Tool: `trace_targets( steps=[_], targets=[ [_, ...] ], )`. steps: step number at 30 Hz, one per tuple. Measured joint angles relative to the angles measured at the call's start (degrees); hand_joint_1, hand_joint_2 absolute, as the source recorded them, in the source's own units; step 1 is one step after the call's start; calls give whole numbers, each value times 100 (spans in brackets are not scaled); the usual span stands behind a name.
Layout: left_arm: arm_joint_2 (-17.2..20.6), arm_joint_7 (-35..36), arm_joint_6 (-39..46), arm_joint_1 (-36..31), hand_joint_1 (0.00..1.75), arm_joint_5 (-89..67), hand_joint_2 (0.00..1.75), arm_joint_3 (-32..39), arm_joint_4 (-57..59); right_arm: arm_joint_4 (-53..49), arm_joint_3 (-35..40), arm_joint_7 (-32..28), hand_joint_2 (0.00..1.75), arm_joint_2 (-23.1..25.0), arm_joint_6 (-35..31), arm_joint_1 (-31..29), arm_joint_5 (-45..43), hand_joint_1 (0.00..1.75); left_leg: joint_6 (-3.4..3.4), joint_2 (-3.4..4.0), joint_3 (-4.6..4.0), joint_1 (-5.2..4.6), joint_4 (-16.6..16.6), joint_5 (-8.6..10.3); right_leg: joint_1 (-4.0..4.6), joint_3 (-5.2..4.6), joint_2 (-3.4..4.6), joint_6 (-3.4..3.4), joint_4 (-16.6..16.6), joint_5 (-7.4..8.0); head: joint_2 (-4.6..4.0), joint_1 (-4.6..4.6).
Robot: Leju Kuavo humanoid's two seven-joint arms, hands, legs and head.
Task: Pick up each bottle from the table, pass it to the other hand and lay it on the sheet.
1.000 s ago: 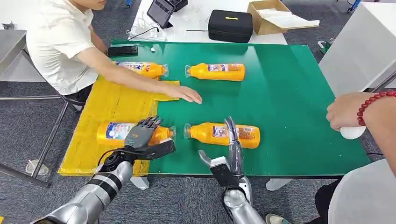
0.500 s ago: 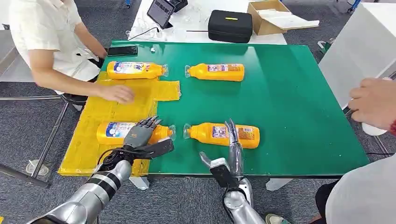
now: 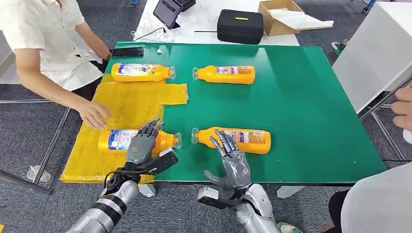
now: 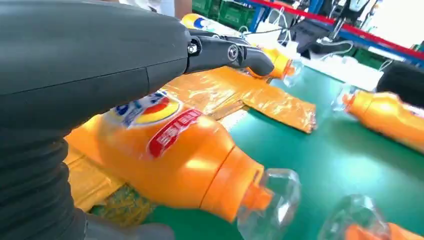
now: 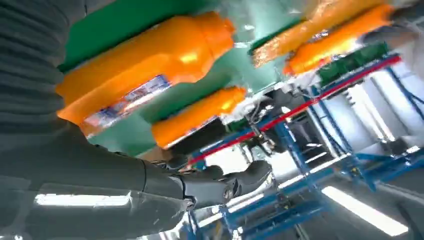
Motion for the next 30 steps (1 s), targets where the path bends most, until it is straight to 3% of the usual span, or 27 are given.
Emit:
trace_targets(
  steps=[6,13,19,30],
  targets=[
    [2,-44,114,157,0,0,175,-31,-332,0,-341,199,175,13,-2,-11,385,0,0,2,-1,0,0,0,0,-1,1,0,0,1,-2,-2],
    [2,-85,505,265,0,-129,175,-205,-581,308,-155,1773,175,-402,39,-515,968,0,1,2,-1,-2,0,2,-2,-1,1,2,0,3,-2,-2],
    [7,-123,448,374,0,24,175,-321,-962,827,151,2826,175,-923,818,-1138,1034,0,2,0,-4,-4,2,2,-5,-1,0,3,0,4,-2,-4],
    [-31,-415,0,629,0,483,175,-605,-1525,1773,237,3178,175,-1252,1480,-2001,1038,0,2,2,-5,-3,2,2,-3,-4,1,3,0,4,-2,-2]
  ],
)
